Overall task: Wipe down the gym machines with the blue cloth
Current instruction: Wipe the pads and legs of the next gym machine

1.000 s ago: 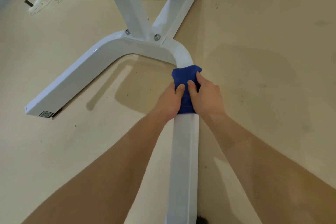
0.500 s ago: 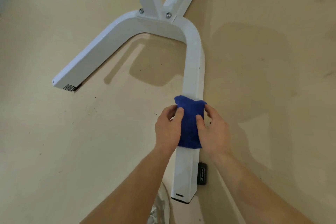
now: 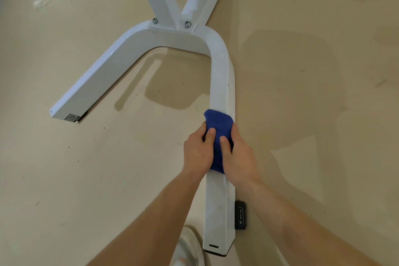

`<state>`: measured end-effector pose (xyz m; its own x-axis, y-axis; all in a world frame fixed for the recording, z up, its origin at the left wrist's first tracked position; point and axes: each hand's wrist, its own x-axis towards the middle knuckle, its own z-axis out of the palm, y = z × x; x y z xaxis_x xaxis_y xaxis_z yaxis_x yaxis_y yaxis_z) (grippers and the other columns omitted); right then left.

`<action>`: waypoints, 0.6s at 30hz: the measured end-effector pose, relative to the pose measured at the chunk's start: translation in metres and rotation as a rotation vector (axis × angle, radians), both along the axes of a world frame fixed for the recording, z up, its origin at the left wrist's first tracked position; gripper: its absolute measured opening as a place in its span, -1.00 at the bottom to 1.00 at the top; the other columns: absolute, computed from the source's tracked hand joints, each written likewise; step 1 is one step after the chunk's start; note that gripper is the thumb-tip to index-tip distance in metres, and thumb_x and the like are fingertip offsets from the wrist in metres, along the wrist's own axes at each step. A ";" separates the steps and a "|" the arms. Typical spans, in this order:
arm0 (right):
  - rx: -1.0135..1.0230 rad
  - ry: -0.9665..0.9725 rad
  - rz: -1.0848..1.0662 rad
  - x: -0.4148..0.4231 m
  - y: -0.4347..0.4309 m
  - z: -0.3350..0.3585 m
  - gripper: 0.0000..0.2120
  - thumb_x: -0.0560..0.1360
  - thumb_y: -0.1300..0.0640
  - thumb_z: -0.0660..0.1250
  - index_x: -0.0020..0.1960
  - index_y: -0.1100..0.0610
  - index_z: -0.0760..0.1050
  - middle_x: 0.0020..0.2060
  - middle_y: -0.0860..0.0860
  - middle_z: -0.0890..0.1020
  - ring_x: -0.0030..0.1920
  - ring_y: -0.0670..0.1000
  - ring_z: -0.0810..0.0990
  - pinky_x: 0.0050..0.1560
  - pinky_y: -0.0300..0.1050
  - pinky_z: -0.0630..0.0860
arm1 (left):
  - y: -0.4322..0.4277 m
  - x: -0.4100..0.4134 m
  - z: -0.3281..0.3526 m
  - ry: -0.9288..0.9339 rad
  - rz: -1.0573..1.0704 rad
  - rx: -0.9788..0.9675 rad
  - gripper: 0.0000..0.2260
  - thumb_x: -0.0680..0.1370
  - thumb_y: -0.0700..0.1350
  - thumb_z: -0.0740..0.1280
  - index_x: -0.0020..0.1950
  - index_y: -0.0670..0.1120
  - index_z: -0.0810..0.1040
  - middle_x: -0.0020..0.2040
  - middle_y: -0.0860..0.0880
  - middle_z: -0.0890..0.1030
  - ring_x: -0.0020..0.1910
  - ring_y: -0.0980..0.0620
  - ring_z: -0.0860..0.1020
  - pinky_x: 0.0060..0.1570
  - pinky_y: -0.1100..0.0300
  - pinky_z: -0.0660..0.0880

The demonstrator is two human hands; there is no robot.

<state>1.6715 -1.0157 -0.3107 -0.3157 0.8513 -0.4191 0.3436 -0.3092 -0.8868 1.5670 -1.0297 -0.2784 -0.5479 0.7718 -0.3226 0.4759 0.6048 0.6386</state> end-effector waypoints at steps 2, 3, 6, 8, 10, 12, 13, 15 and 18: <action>0.003 0.025 -0.046 -0.007 0.012 -0.003 -0.64 0.67 -0.05 0.10 0.45 -0.11 0.25 -0.07 -0.15 0.60 -0.14 -0.17 0.59 -0.13 -0.20 0.47 | 0.014 -0.004 -0.002 -0.010 0.010 0.008 -0.77 0.64 -0.05 0.16 -0.15 -0.02 0.53 -0.28 0.00 0.62 -0.32 0.08 0.51 -0.23 0.15 0.47; 0.004 0.039 -0.070 -0.010 0.019 -0.005 -0.67 0.67 -0.04 0.11 0.42 -0.10 0.28 -0.09 -0.17 0.60 -0.15 -0.18 0.59 -0.16 -0.22 0.46 | 0.021 -0.006 -0.003 -0.012 0.014 0.008 -0.76 0.64 -0.05 0.16 -0.16 -0.04 0.52 -0.28 -0.02 0.61 -0.33 0.08 0.50 -0.22 0.13 0.47; 0.016 0.057 -0.107 -0.020 0.048 -0.008 -0.74 0.67 -0.03 0.12 0.34 -0.07 0.35 -0.14 -0.19 0.59 -0.18 -0.17 0.59 -0.22 -0.26 0.44 | 0.050 -0.014 -0.004 -0.007 0.020 0.019 -0.73 0.65 -0.04 0.16 -0.17 -0.12 0.50 -0.27 -0.09 0.60 -0.34 0.08 0.46 -0.23 0.06 0.46; 0.046 0.052 -0.109 -0.027 0.070 -0.010 -0.74 0.67 -0.02 0.12 0.34 -0.05 0.36 -0.17 -0.19 0.58 -0.19 -0.16 0.58 -0.24 -0.30 0.44 | 0.071 -0.020 -0.005 -0.001 0.010 0.023 -0.72 0.65 -0.04 0.16 -0.19 -0.12 0.51 -0.29 -0.05 0.59 -0.34 0.09 0.46 -0.25 0.09 0.44; 0.073 0.066 -0.119 -0.033 0.093 -0.011 -0.77 0.67 -0.01 0.11 0.30 -0.05 0.37 -0.20 -0.17 0.58 -0.23 -0.17 0.57 -0.31 -0.36 0.43 | 0.092 -0.027 -0.006 -0.023 0.009 0.033 -0.70 0.65 -0.04 0.16 -0.21 -0.11 0.50 -0.32 -0.02 0.57 -0.35 0.08 0.46 -0.26 0.10 0.43; 0.101 0.066 -0.128 -0.041 0.116 -0.012 -0.80 0.67 0.00 0.10 0.26 -0.05 0.37 -0.22 -0.16 0.57 -0.27 -0.18 0.55 -0.35 -0.41 0.41 | 0.115 -0.034 -0.008 -0.033 0.015 0.048 -0.68 0.65 -0.04 0.17 -0.27 -0.10 0.46 -0.37 0.03 0.51 -0.39 0.10 0.42 -0.32 0.15 0.38; 0.116 0.055 -0.129 -0.045 0.129 -0.012 -0.79 0.67 0.00 0.09 0.27 -0.05 0.37 -0.21 -0.15 0.57 -0.28 -0.19 0.54 -0.37 -0.39 0.39 | 0.127 -0.038 -0.009 -0.026 0.019 0.054 -0.68 0.65 -0.04 0.17 -0.28 -0.10 0.45 -0.38 0.05 0.49 -0.39 0.10 0.41 -0.32 0.17 0.36; 0.146 0.026 -0.118 -0.052 0.156 -0.012 -0.73 0.68 0.00 0.07 0.33 -0.02 0.37 -0.15 -0.08 0.60 -0.23 -0.15 0.54 -0.33 -0.34 0.35 | 0.152 -0.044 -0.010 -0.020 0.027 0.071 -0.68 0.65 -0.04 0.17 -0.25 -0.14 0.47 -0.36 0.02 0.50 -0.37 0.08 0.42 -0.30 0.15 0.38; 0.184 -0.005 -0.082 -0.062 0.198 -0.008 -0.65 0.69 0.01 0.05 0.42 0.07 0.36 0.03 0.05 0.63 -0.06 0.06 0.58 -0.08 -0.12 0.43 | 0.190 -0.048 -0.013 -0.012 0.043 0.103 -0.68 0.66 -0.03 0.15 -0.19 -0.15 0.52 -0.30 -0.01 0.54 -0.32 0.04 0.47 -0.26 0.13 0.41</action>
